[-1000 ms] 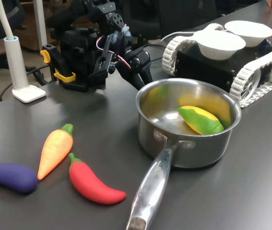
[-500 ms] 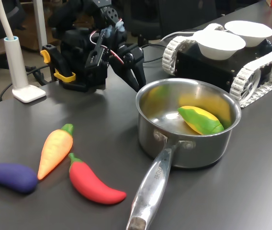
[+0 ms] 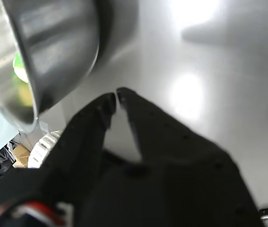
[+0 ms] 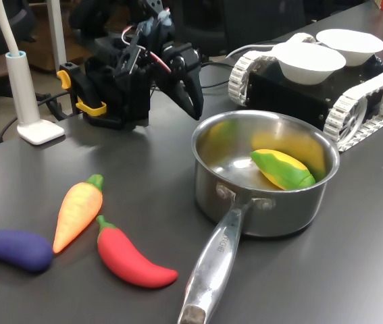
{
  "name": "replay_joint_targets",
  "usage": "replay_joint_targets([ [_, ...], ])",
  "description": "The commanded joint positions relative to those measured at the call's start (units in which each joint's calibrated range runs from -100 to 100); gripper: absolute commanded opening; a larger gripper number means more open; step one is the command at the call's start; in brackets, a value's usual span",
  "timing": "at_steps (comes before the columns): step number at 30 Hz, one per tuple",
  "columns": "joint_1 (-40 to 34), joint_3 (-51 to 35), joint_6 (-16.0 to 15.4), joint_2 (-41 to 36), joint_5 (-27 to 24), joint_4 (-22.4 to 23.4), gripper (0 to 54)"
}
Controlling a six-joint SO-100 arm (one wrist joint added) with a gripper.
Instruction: Pick up the chilli and place them in the pan
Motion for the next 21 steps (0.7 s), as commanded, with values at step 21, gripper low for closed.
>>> replay_joint_targets([
  [21, 23.4, -32.8, -6.6, 22.4, 4.7, 2.8, 0.0],
])
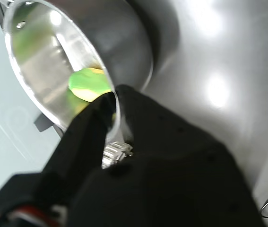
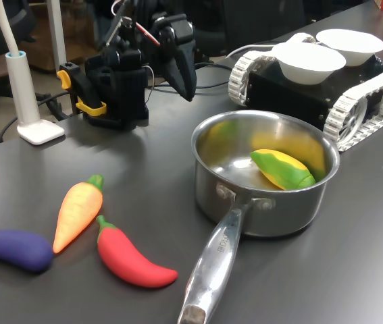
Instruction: Pick up the chilli and place them in the pan
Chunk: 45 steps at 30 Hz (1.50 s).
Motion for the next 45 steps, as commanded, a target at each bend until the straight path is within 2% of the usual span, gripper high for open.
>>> replay_joint_targets([
  [1, 3.5, -8.8, -0.8, 2.3, 0.8, 0.4, 0.0],
  [6, 6.2, -14.8, -1.6, 5.3, 1.5, 1.4, 0.0],
  [16, 16.1, -23.8, -6.9, 12.6, 4.0, 2.7, 0.1],
  [28, 22.8, -38.4, -8.6, 22.3, 5.0, 3.3, 0.1],
  [37, 30.8, -44.4, -13.7, 30.7, 8.5, 3.0, 1.5],
  [45, 36.3, -50.7, -16.8, 38.5, 11.4, 1.7, 1.5],
])
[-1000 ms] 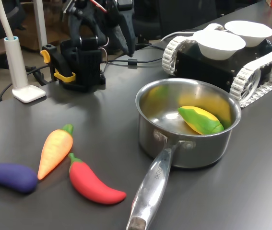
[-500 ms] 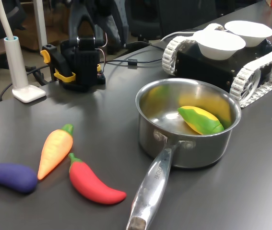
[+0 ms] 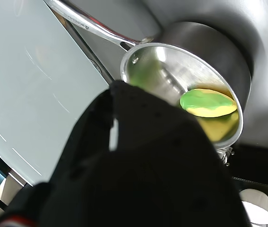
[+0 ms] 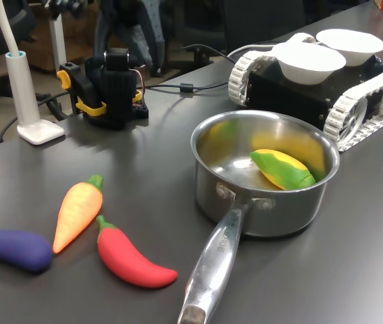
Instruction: Pick up the chilli and place them in the pan
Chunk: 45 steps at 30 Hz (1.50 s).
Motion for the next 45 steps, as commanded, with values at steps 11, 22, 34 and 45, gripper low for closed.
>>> replay_joint_targets([
  [11, 6.1, -12.0, -2.9, 12.1, 4.8, -3.8, 2.2],
  [22, 8.1, -12.6, -4.2, 16.9, 6.9, -7.0, 10.5],
  [34, 10.2, -13.3, -4.1, 21.0, 10.3, -10.7, 17.9],
  [45, 13.0, -11.5, -4.1, 24.8, 15.7, -17.5, 25.1],
])
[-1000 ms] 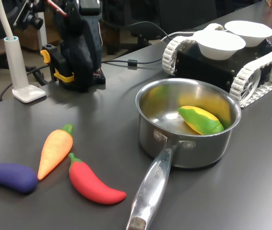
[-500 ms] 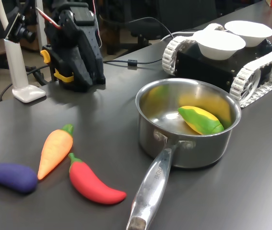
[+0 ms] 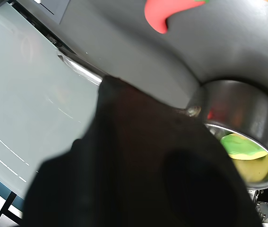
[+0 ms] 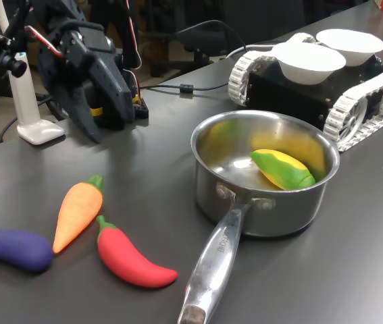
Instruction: Pick up the chilli and place them in the pan
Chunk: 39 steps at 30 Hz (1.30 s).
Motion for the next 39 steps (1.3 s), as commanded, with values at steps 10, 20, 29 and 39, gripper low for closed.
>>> replay_joint_targets([
  [10, 1.6, -0.8, -0.6, 2.8, 10.9, -4.1, 26.1],
  [20, 0.4, 1.0, 2.1, 5.4, 15.5, -8.2, 28.6],
  [29, -2.4, 0.5, 6.3, 7.9, 20.0, -9.9, 31.0],
  [39, -5.7, -2.8, 8.3, 12.4, 22.6, -5.1, 30.8],
])
